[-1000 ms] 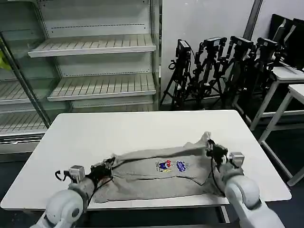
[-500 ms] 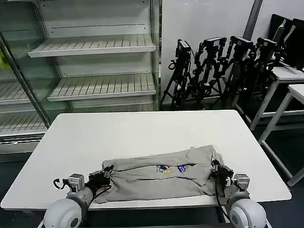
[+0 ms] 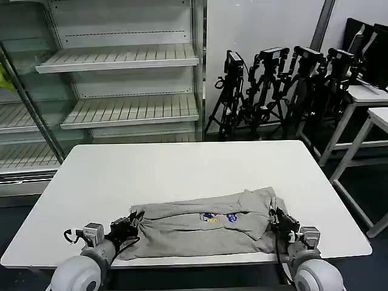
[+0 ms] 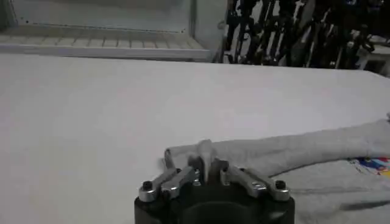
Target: Fold and organize the clothes.
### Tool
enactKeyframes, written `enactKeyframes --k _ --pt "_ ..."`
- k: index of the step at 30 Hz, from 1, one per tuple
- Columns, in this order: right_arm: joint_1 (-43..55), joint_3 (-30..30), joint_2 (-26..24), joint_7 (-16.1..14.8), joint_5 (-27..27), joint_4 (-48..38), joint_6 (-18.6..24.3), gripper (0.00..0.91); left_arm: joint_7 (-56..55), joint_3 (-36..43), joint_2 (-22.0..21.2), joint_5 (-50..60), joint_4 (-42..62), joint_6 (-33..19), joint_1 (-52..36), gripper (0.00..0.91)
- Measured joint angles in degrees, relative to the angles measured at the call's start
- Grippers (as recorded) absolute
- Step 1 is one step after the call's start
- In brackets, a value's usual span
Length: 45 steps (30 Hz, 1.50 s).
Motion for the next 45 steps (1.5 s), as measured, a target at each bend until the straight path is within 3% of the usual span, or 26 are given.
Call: enactKeyframes --k 8,21,22,23,24,25,45 --pt "-3.69 2.96 -0.12 -0.16 -0.74 4.85 0.64 0.907 -1.48 -3.77 -2.86 -0.4 -3.86 -0.58 3.17 0.907" --pt "-10.4 5.8 1.56 -0.25 -2.34 10.36 1.54 0.907 -4.99 -5.26 -12.65 -0.77 -3.6 -3.5 8.41 0.907" --pt "-10.73 5.98 1.61 -0.25 -2.38 10.66 1.58 0.907 -5.04 -5.1 -13.25 -0.75 -3.19 -3.84 8.45 0.856" --pt "-11.12 6.19 1.69 -0.25 -2.43 10.97 1.64 0.907 -5.13 -5.04 -13.65 -0.74 -2.86 -4.09 8.43 0.202" --pt "-11.42 6.33 1.74 -0.25 -2.44 11.18 1.66 0.907 -5.23 -4.96 -14.07 -0.79 -2.57 -4.33 8.44 0.05" --pt "-11.7 6.47 1.81 -0.24 -2.46 11.41 1.69 0.907 -5.35 -4.84 -14.5 -0.8 -2.35 -4.54 8.44 0.02" --pt "-14.93 7.54 3.63 0.3 -2.57 15.05 1.86 0.907 -6.38 -2.85 -18.93 -1.92 -1.12 -6.21 8.92 0.02"
